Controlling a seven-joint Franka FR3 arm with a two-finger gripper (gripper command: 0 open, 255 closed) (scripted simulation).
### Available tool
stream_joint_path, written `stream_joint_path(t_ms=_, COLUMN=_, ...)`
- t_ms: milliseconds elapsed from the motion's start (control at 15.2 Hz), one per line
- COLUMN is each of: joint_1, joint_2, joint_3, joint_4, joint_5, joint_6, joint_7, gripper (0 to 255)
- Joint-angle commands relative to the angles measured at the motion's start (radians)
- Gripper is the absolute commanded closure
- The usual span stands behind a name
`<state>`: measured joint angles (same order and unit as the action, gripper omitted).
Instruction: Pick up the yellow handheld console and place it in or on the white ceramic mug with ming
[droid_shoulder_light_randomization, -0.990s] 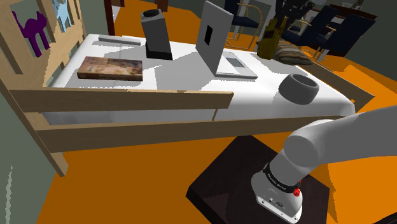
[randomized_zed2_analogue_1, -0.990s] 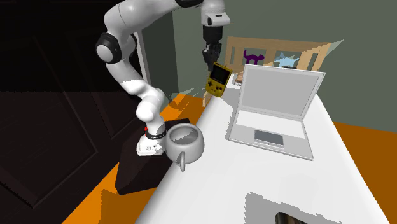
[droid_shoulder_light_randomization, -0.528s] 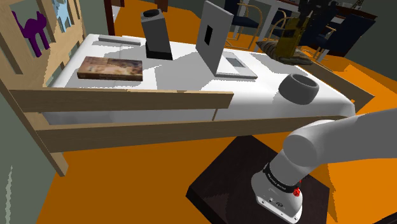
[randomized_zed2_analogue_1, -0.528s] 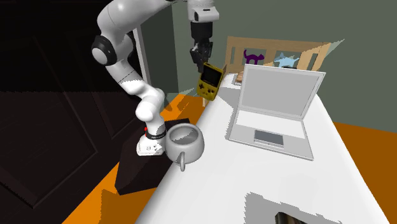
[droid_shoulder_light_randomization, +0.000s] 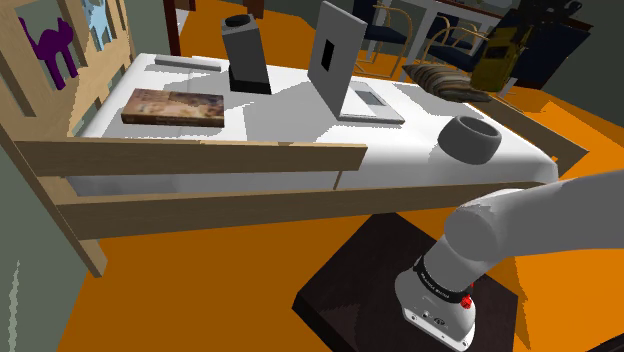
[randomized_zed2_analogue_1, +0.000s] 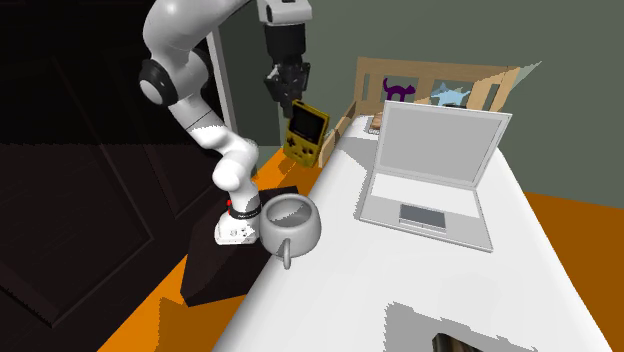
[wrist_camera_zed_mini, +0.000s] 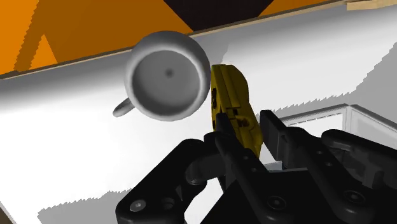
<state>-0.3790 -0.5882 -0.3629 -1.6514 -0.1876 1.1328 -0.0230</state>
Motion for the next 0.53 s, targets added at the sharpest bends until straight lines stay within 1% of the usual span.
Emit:
stream_joint_path(t_ms=0, joint_1=-0.002, joint_2=0.015, joint_3=-0.046, joint_4=0.041, joint_5=-0.022, joint_6=-0.017, joint_7=-0.059, gripper=255)
stream_joint_path(t_ms=264, joint_1=0.001, joint_2=0.058, joint_3=-0.146, joint_4=0.139, joint_5=-0.058, joint_6=-0.053, joint_7=-0.18, gripper=255)
stream_joint_path(t_ms=462, joint_1=-0.006, joint_2=0.021, joint_3=-0.138, joint_4=0.062, joint_5=-0.067, joint_6=-0.013, joint_7=-0.167, gripper=255)
